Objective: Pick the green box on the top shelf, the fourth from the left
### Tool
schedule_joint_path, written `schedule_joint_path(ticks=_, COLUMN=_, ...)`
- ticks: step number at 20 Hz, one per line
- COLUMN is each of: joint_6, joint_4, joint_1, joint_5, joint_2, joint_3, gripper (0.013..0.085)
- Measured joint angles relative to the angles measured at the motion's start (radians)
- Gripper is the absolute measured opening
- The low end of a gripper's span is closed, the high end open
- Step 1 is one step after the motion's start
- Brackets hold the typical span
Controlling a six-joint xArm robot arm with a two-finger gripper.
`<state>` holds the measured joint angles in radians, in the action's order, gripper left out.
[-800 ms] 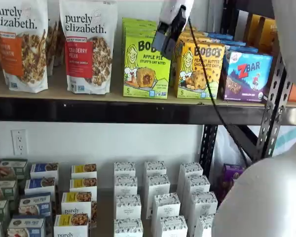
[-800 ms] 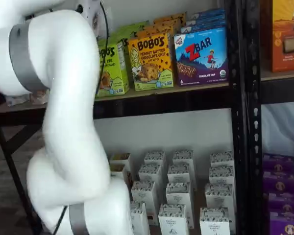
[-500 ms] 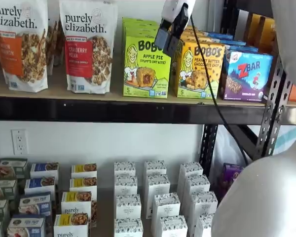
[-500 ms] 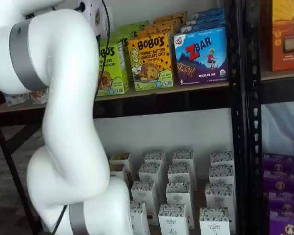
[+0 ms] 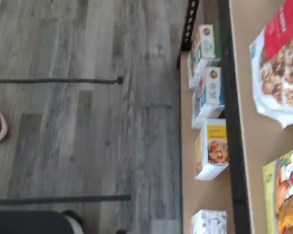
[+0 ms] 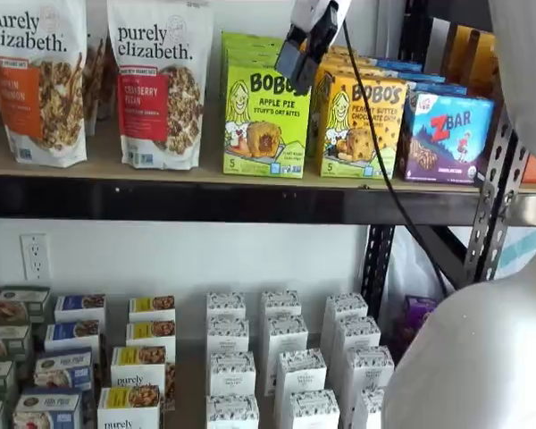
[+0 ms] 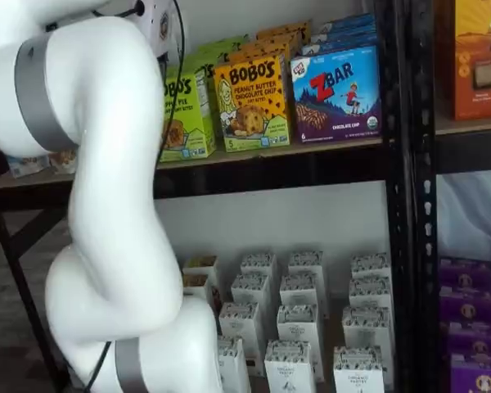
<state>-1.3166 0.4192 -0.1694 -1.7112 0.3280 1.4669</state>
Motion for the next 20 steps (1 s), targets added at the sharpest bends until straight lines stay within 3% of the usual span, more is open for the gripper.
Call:
schedule_joint_path(ticks=7, joint_6=-0.001, joint_4=0.050, joint_1=-0.005, joint_5=0.130, joint_2=0.020, joint_3=-0.049, gripper=0.0850)
schedule_joint_path(ticks=13, joint_6=-0.001, joint_4=0.045, joint_1=-0.018, joint_5=0.253, joint_2=0.036, joint_3=-0.094, gripper=0.0850)
schedule_joint_path(ticks=20, joint_6=-0.021, joint_4=0.041, joint_1=0.006, joint_5=0.242, joint_2=-0.024, joint_3=-0.030, gripper=0.0850)
